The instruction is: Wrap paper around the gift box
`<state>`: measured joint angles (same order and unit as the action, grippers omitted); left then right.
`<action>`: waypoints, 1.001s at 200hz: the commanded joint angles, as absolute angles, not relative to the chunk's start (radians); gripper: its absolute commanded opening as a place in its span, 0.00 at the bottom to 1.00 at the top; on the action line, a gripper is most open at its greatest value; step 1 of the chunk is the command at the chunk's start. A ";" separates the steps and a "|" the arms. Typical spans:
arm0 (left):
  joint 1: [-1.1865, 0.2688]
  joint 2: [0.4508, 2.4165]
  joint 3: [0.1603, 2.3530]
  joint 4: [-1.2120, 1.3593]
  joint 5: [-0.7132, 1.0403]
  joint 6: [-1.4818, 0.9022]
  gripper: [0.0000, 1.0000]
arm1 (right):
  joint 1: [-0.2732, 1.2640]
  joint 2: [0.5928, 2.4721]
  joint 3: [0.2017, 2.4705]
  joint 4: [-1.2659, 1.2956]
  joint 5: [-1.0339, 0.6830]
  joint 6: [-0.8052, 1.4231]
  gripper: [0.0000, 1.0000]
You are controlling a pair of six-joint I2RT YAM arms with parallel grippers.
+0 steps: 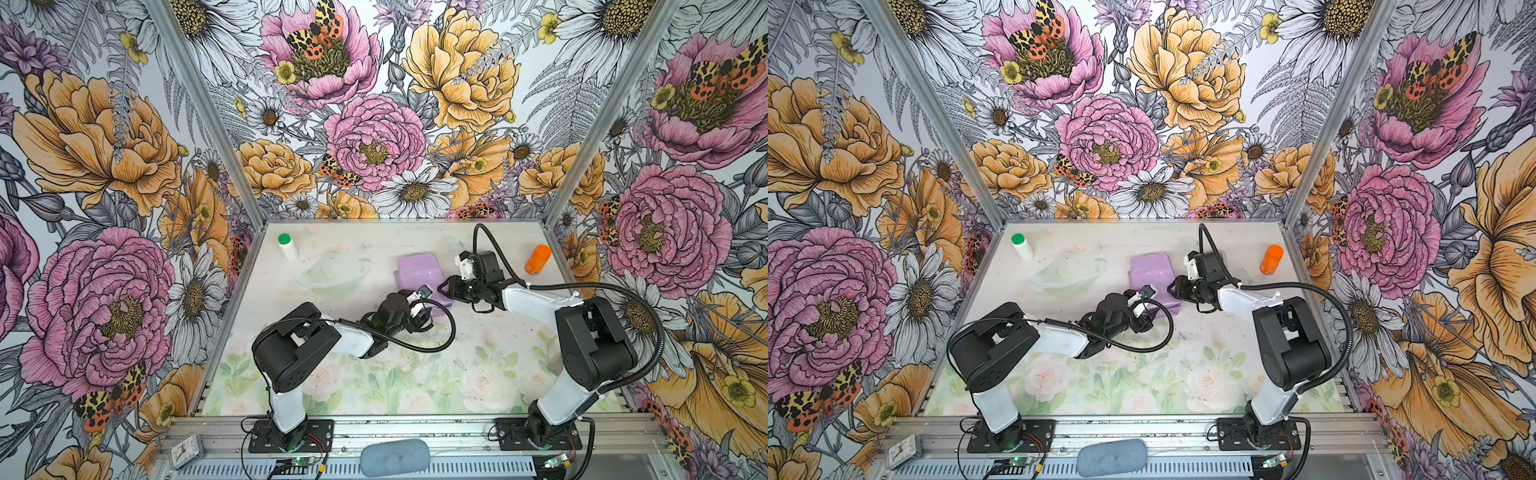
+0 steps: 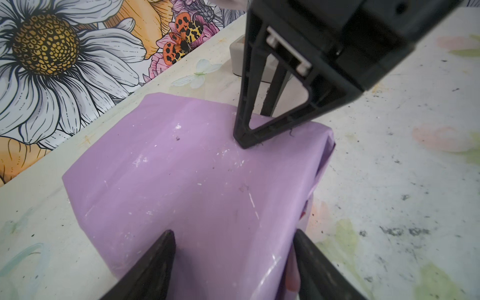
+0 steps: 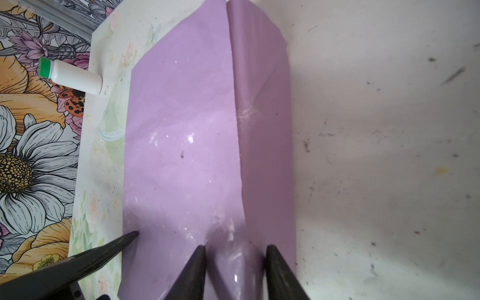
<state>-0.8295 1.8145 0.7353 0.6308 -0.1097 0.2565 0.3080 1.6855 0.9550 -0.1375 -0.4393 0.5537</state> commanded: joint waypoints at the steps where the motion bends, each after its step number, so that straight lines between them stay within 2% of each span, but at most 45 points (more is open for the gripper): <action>1: -0.808 1.884 0.693 0.468 -0.138 0.168 0.71 | 0.304 1.638 0.974 -0.150 -0.424 0.514 0.44; 36: -0.787 1.880 0.688 0.461 -0.144 0.152 0.71 | 0.299 1.414 0.833 -0.136 -0.316 0.526 0.41; 69: -0.780 1.891 0.695 0.460 -0.138 0.146 0.71 | 0.318 1.184 0.611 -0.041 -0.281 0.616 0.33; 88: -0.780 1.902 0.704 0.459 -0.135 0.144 0.71 | 0.376 1.128 0.491 0.089 -0.275 0.702 0.25; 133: -0.780 1.914 0.719 0.460 -0.114 0.132 0.71 | 0.531 1.292 0.394 0.372 -0.199 0.787 0.15; 200: -0.780 1.914 0.730 0.460 -0.089 0.131 0.71 | 0.573 1.554 0.452 0.605 -0.138 0.801 0.10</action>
<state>-0.7998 1.8412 0.7528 0.6666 -0.1108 0.1886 0.5648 1.5021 0.4053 0.4572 -0.1844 0.7860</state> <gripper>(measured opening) 0.708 0.104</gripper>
